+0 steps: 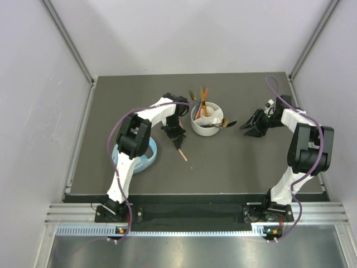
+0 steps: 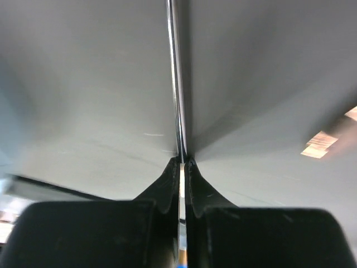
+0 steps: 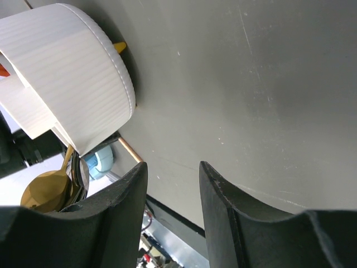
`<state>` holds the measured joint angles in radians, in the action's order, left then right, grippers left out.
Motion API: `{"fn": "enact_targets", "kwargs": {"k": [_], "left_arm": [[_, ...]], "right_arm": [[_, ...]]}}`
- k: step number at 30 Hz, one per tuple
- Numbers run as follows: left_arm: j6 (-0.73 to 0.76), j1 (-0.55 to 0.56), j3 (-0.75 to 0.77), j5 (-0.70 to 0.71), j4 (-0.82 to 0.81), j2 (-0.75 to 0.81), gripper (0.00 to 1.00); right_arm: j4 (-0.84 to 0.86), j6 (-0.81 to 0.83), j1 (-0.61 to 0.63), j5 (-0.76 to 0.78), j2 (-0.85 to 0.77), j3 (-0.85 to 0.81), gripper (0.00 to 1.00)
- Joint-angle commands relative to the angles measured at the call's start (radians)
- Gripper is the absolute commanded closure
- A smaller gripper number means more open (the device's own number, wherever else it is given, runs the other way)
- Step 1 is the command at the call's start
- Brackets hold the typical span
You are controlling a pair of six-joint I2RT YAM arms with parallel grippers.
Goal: Sort the eating utensils into containers
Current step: Pick up the chopstick from the center of the board.
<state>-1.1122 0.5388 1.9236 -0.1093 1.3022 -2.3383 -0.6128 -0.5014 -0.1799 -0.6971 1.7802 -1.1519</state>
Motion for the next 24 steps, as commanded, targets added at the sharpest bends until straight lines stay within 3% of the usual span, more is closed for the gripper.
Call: {"fn": "enact_targets", "kwargs": {"k": [1,11,20,24], "left_arm": [[0.080,-0.034,-0.101,0.177,0.065,0.155,1.00],[0.245,-0.049,-0.043,0.187,-0.061,0.284,1.00],[0.569,-0.049,0.325,0.335,-0.231,0.177,1.00],[0.681,-0.050,0.358,0.346,-0.383,0.165,1.00]], "right_arm": [[0.021,0.012,-0.012,0.002,-0.028,-0.015,0.57],[-0.021,0.029,-0.009,0.041,-0.048,-0.048,0.57],[-0.051,0.026,0.011,0.073,-0.088,-0.048,0.57],[-0.057,0.014,0.028,0.077,-0.103,-0.040,0.57]]}}
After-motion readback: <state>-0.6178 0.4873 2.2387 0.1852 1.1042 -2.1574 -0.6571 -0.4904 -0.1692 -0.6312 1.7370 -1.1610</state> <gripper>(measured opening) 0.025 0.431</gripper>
